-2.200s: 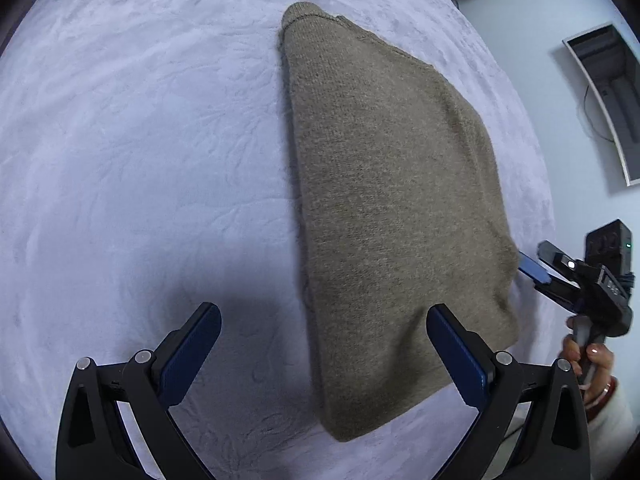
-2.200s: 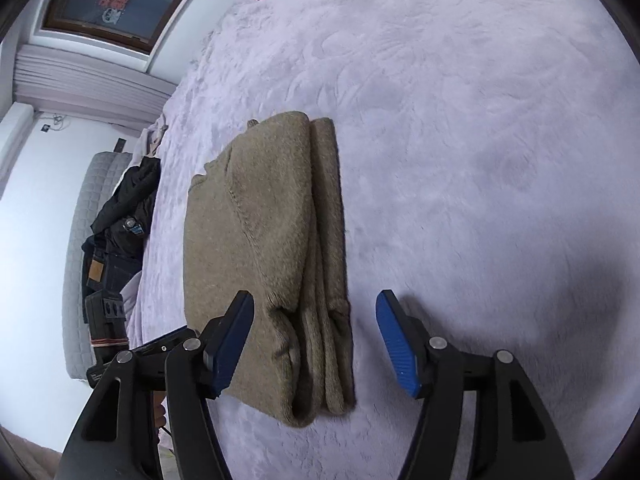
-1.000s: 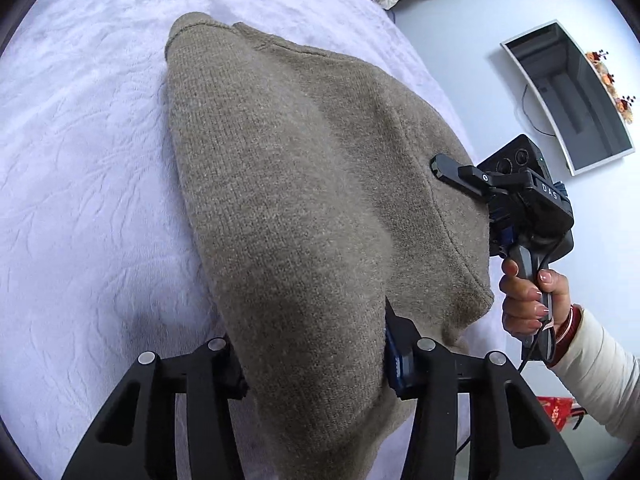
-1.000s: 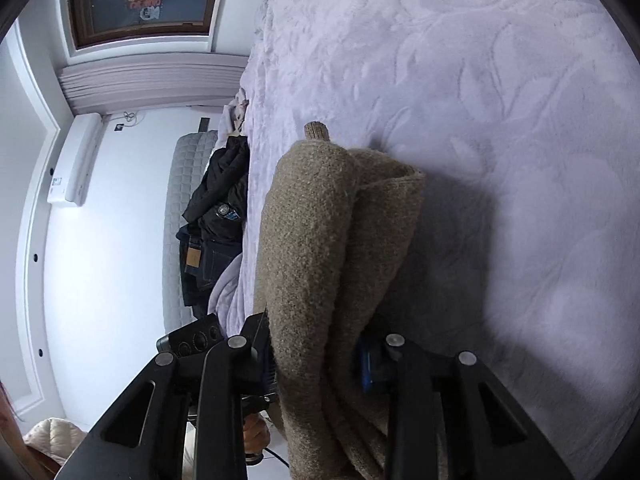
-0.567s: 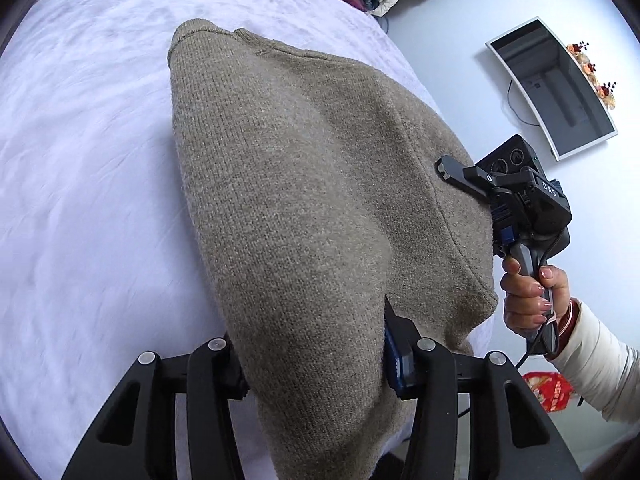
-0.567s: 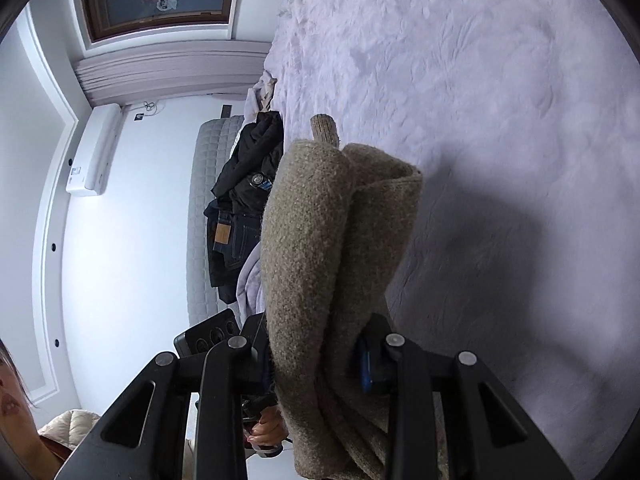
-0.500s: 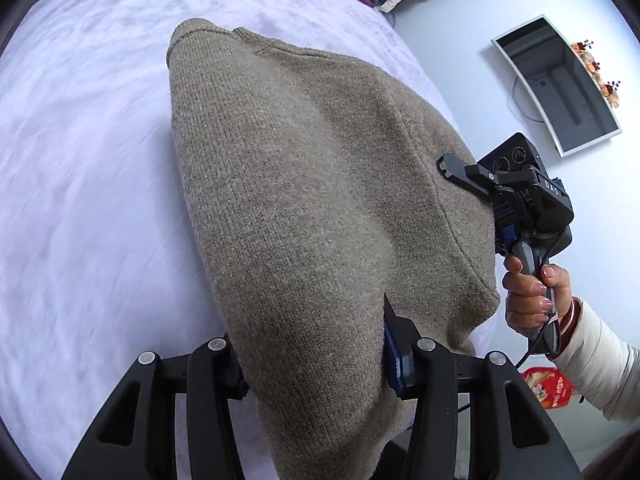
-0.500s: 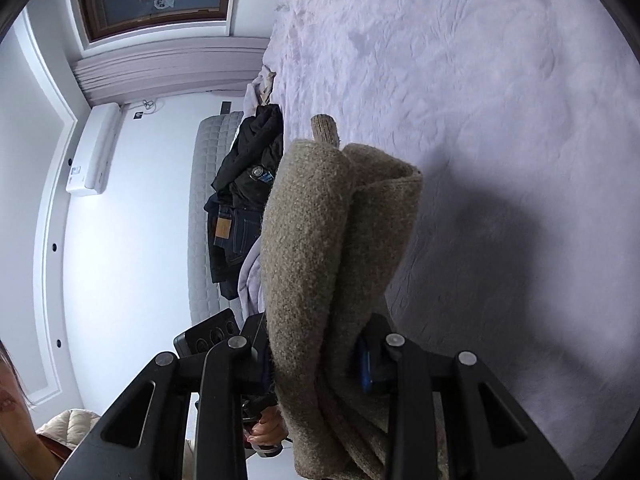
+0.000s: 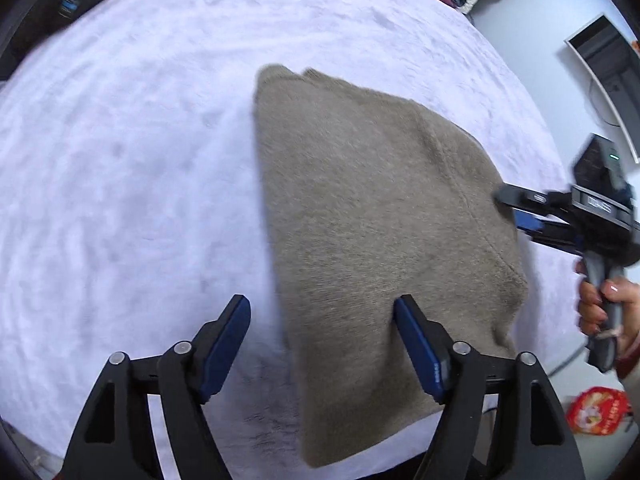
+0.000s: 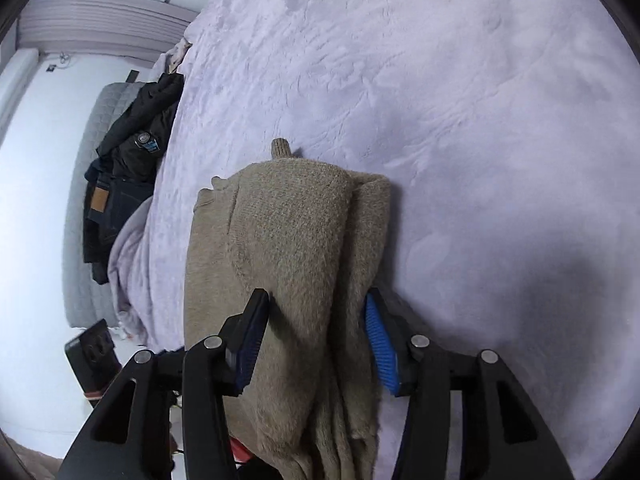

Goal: Fold small clothes

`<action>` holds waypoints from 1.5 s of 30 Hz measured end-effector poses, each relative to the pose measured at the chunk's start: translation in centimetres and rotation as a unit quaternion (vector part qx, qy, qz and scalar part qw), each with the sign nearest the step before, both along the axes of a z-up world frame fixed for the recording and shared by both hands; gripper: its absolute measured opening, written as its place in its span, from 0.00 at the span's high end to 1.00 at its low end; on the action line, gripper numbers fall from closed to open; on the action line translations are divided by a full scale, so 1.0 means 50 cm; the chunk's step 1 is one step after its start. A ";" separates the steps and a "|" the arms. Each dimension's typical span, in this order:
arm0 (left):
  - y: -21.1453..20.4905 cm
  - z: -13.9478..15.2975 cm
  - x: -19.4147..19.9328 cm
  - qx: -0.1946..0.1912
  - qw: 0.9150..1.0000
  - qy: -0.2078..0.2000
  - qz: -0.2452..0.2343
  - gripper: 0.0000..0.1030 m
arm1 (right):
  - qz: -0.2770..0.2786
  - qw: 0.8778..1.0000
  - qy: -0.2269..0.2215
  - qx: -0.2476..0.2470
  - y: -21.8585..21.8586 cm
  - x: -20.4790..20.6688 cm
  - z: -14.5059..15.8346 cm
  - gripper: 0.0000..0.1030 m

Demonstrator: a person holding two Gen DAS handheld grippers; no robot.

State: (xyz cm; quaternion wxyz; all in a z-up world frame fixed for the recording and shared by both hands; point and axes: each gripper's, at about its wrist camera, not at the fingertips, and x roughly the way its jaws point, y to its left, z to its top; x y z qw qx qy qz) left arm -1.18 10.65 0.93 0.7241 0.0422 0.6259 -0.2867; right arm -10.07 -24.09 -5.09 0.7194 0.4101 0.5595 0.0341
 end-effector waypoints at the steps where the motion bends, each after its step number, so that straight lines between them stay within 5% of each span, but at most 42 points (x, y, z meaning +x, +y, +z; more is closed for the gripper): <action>1: 0.012 0.009 0.001 0.008 1.000 -0.012 0.006 0.26 | -0.001 1.000 -0.008 -0.006 0.001 -0.013 0.024 0.48; 4: 0.034 0.042 -0.007 0.020 0.998 -0.047 0.032 0.01 | -0.007 1.000 -0.017 0.015 0.015 -0.055 0.063 0.48; 7: 0.040 0.067 -0.013 0.026 0.996 -0.069 0.045 0.01 | -0.010 0.999 0.002 0.051 0.058 -0.086 0.046 0.48; 9: 0.028 0.061 -0.004 0.026 0.996 -0.069 0.044 0.01 | -0.018 0.998 0.018 0.066 0.074 -0.101 0.016 0.66; 10: 0.024 0.062 -0.003 0.029 0.996 -0.067 0.043 0.01 | -0.018 0.998 0.025 0.061 0.083 -0.107 0.011 0.87; 15: -0.037 0.034 0.001 0.036 0.998 -0.052 0.030 0.01 | 0.001 0.999 0.036 -0.038 0.102 -0.113 0.020 0.88; 20: -0.039 0.009 -0.021 0.079 0.996 -0.047 0.014 0.01 | -0.012 0.997 0.062 -0.040 0.105 -0.146 -0.051 0.89; 24: -0.033 0.025 -0.041 0.098 0.994 -0.055 0.005 0.01 | 0.003 0.994 0.068 -0.087 0.121 -0.146 -0.023 0.91; 29: -0.017 0.042 -0.052 0.104 0.993 -0.049 0.016 0.01 | -0.001 0.989 0.077 -0.129 0.140 -0.157 0.049 0.82; 34: -0.017 0.047 -0.065 0.130 0.990 -0.055 0.007 0.01 | 0.024 0.991 0.019 -0.128 0.205 -0.167 0.117 0.82; 40: -0.026 0.057 -0.080 0.147 0.988 -0.048 -0.011 0.01 | 0.028 0.985 0.115 -0.124 0.215 -0.170 0.011 0.87; 42: -0.025 0.067 -0.082 0.148 0.988 -0.050 -0.014 0.01 | -0.005 0.988 0.121 -0.098 0.194 -0.190 0.007 0.87; 45: -0.024 0.085 -0.079 0.149 0.988 -0.048 -0.015 0.01 | -0.011 0.985 0.119 -0.122 0.183 -0.198 0.049 0.81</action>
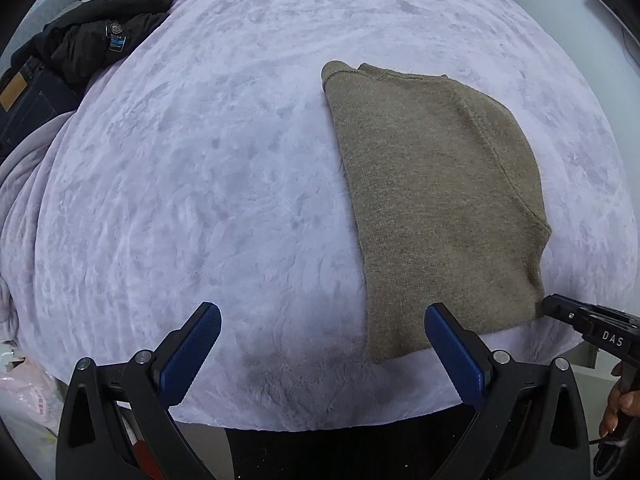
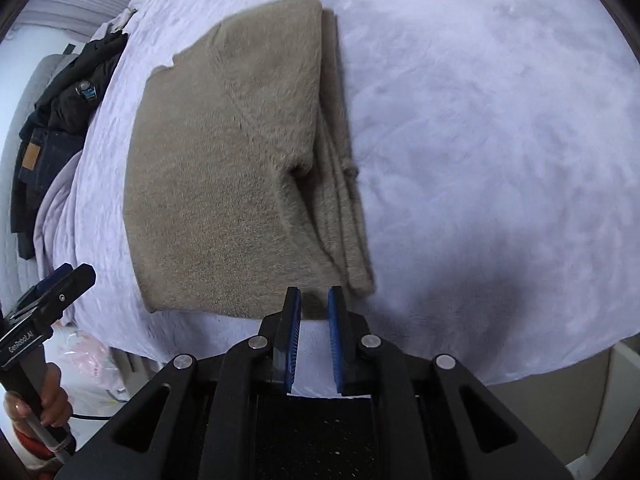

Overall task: Fold small clothes
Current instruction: 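Withdraw the open right gripper from the folded sweater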

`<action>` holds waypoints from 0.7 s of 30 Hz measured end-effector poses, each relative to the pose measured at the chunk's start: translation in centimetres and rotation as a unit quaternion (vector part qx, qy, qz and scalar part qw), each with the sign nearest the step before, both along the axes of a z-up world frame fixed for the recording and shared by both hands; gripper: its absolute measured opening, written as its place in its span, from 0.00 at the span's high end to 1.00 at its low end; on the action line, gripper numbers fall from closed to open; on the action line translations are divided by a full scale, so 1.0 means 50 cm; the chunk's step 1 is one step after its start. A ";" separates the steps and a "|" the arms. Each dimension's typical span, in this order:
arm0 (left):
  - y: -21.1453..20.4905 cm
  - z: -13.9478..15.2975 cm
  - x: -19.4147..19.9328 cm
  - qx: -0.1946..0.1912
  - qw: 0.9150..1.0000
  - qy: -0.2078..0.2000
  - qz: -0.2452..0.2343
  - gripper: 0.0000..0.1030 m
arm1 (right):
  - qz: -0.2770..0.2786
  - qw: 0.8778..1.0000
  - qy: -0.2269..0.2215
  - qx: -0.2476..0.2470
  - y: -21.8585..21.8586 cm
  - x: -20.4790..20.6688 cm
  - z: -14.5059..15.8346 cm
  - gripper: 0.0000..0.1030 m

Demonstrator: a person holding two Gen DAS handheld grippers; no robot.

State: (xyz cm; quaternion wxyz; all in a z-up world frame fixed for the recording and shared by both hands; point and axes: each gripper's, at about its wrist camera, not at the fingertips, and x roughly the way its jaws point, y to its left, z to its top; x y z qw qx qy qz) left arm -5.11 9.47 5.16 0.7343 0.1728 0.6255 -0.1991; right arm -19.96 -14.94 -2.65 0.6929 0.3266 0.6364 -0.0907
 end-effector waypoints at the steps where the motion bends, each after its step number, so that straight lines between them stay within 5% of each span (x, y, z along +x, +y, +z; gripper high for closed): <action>1: -0.001 0.007 0.002 0.001 1.000 0.000 0.000 0.01 | 0.003 1.000 -0.002 -0.008 -0.004 0.003 0.017 0.81; 4: -0.006 0.031 0.009 -0.003 1.000 -0.003 -0.001 0.01 | 0.003 1.000 -0.014 -0.016 -0.020 0.010 0.059 0.78; 8: -0.022 0.051 0.013 0.000 1.000 -0.005 -0.001 0.01 | 0.003 0.999 -0.025 -0.026 -0.025 0.041 0.103 0.55; 12: -0.036 0.063 0.015 -0.005 1.000 0.008 0.010 0.01 | 0.016 0.999 -0.032 -0.037 -0.019 0.077 0.141 0.51; 17: -0.052 0.073 0.010 -0.005 1.000 0.010 0.018 0.01 | 0.038 0.997 -0.035 -0.059 -0.001 0.111 0.180 0.26; 21: -0.059 0.078 0.007 -0.005 1.000 0.008 0.021 0.01 | 0.045 0.996 -0.039 -0.064 0.013 0.123 0.194 0.23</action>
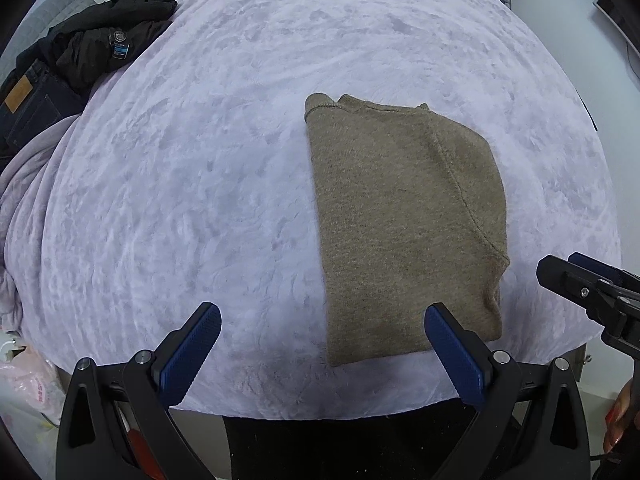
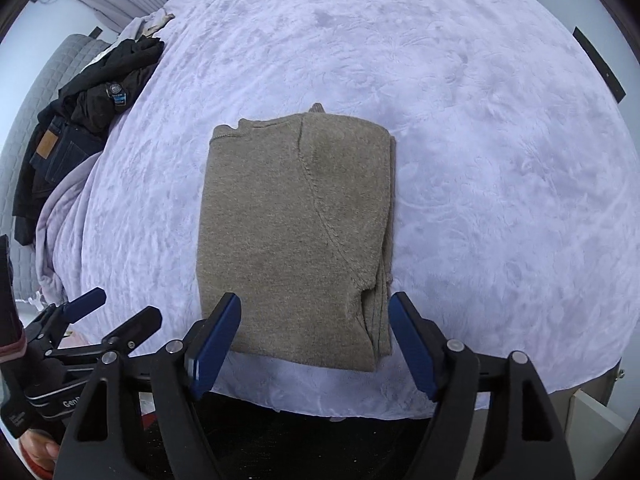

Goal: Fold small clothes

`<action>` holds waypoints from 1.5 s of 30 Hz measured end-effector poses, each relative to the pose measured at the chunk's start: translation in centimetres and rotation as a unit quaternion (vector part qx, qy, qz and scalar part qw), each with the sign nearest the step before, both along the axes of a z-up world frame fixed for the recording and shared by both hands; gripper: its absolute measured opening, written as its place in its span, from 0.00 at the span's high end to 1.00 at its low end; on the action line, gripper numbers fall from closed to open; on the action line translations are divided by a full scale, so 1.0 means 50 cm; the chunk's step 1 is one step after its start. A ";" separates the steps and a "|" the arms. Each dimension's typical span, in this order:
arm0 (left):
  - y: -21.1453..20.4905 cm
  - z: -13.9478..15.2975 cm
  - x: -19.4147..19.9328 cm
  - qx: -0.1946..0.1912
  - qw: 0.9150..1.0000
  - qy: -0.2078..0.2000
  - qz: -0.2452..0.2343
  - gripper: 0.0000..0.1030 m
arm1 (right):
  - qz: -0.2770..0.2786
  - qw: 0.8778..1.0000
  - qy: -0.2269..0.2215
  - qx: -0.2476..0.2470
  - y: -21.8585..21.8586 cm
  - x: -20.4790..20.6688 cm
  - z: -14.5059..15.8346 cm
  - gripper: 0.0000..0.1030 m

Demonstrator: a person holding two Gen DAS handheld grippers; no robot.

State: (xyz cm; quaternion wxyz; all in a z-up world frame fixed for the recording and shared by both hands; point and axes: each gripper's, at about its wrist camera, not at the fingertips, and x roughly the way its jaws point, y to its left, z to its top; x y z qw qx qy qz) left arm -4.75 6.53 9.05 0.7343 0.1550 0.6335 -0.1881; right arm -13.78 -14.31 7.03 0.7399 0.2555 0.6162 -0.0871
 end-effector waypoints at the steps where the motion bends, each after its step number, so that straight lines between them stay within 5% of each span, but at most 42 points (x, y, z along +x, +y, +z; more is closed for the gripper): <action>1: -0.001 0.001 0.000 0.000 1.000 0.000 0.002 0.01 | 0.001 1.000 0.001 -0.002 0.002 0.002 0.002 0.21; 14: -0.002 0.003 0.008 0.008 1.000 -0.003 0.006 0.01 | -0.006 0.998 0.009 -0.054 -0.004 -0.009 0.022 0.16; 45: 0.005 -0.005 0.020 0.009 1.000 0.005 0.011 0.01 | -0.013 0.998 0.034 -0.049 0.001 -0.006 0.013 0.16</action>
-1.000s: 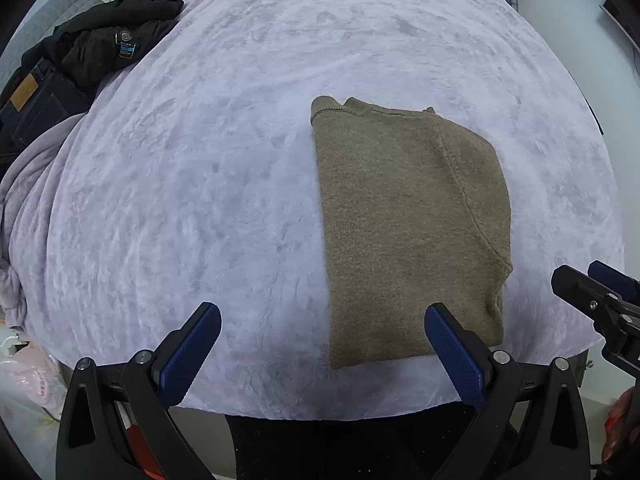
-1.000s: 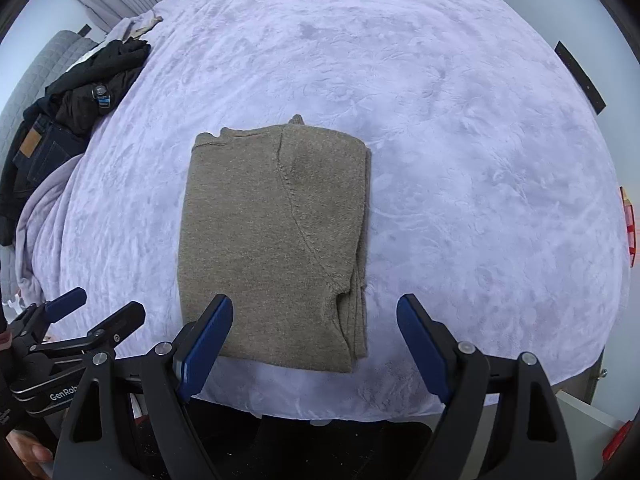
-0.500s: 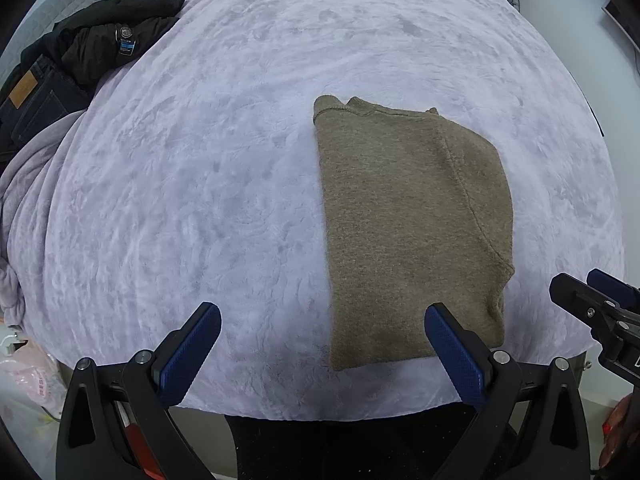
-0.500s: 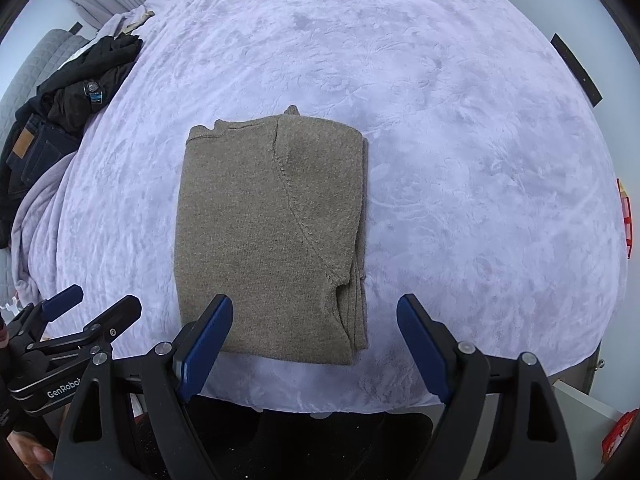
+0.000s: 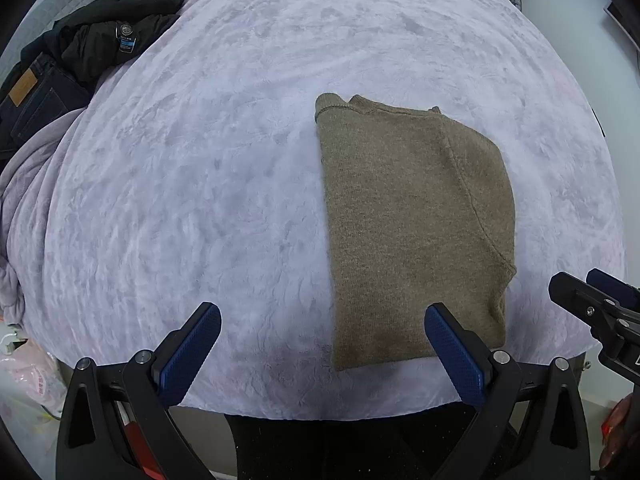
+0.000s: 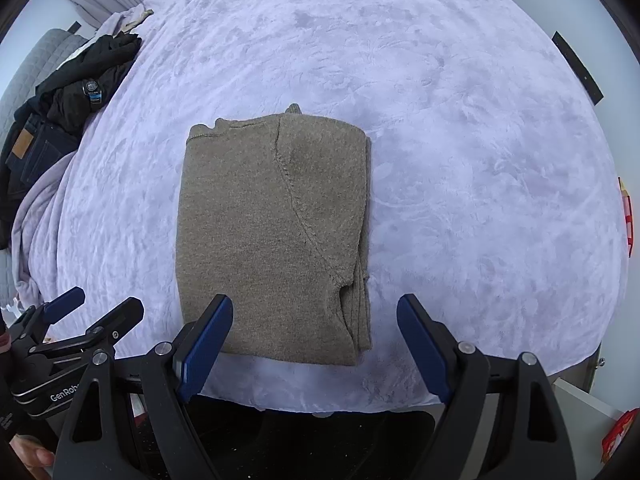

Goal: Fold small clothes

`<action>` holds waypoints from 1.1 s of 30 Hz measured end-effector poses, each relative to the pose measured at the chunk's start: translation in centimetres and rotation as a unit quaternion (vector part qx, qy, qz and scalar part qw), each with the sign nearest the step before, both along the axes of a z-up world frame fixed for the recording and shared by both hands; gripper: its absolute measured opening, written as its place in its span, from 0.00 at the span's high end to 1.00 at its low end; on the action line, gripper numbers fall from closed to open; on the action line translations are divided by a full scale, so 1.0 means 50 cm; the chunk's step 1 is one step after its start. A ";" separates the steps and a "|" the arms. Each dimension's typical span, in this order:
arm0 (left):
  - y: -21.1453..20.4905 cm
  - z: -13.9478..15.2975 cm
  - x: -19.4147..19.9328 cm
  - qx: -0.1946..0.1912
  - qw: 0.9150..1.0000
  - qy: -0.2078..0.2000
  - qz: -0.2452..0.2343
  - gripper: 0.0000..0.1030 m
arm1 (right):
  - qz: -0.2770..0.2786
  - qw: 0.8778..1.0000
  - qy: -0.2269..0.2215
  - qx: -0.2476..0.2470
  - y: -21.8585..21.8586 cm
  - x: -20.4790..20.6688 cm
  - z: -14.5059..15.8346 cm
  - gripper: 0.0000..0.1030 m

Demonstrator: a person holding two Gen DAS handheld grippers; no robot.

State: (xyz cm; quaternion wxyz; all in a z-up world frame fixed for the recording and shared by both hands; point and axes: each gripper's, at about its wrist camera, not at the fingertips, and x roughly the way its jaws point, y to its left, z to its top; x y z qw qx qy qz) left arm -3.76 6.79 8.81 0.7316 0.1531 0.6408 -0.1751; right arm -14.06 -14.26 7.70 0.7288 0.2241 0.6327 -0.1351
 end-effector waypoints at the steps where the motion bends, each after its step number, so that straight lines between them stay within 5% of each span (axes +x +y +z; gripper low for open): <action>1: 0.000 0.000 0.000 0.000 1.000 0.000 0.000 0.01 | 0.001 1.000 0.000 0.000 -0.001 0.001 0.000 0.16; 33: 0.000 -0.001 -0.002 0.001 1.000 0.001 0.003 0.01 | 0.003 1.000 0.000 0.001 0.003 0.004 0.000 0.16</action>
